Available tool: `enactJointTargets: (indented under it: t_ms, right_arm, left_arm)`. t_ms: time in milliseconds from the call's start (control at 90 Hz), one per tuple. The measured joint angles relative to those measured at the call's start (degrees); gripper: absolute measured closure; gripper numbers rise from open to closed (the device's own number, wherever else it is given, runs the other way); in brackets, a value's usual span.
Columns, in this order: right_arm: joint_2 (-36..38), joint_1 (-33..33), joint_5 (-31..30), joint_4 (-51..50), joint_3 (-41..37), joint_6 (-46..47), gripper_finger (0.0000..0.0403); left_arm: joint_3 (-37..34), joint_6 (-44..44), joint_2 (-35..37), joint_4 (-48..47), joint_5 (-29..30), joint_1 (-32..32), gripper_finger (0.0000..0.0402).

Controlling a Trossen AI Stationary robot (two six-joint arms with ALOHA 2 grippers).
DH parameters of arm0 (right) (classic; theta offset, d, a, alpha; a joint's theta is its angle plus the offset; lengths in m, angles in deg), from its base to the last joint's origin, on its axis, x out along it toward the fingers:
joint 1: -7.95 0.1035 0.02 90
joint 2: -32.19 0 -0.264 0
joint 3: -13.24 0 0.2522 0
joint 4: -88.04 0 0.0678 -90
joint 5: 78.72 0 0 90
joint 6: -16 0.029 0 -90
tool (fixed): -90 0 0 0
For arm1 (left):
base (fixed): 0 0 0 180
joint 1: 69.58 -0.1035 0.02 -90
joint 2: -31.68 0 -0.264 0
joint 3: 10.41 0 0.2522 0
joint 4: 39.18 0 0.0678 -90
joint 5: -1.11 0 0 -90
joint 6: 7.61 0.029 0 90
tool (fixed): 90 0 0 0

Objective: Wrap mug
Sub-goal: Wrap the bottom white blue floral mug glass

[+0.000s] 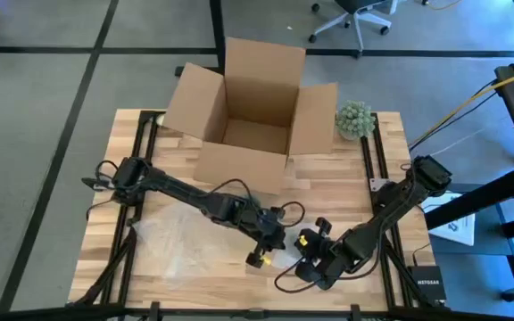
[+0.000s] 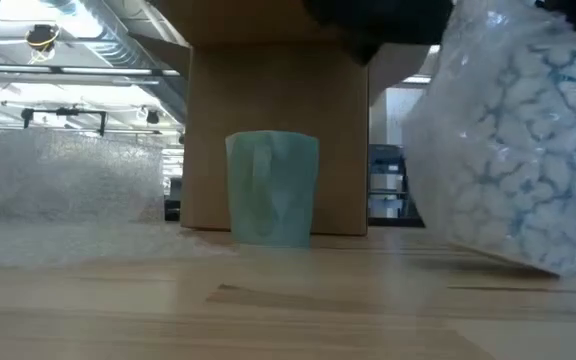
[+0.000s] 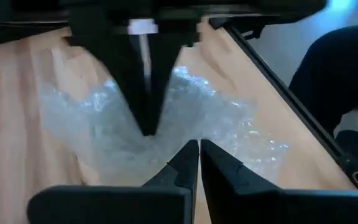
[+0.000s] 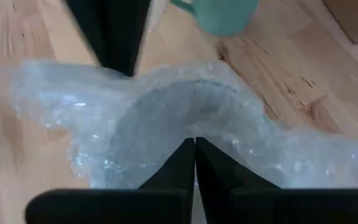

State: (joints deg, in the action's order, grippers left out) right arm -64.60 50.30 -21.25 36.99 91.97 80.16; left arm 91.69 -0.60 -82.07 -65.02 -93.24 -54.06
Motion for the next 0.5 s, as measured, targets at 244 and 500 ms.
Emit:
enactJointTargets:
  t_ms: [244, 500]
  right_arm:
    - [0.02, -0.82, 0.33, -0.13, 0.0, 2.58, 0.0403]
    - [0.04, -4.13, 2.14, 0.14, 0.04, 6.86, 0.0403]
  left_arm:
    - [0.02, -1.11, -0.48, -1.08, -0.73, -1.37, 0.0402]
    - [0.04, 0.01, -1.14, -0.22, -0.23, -2.02, 0.0402]
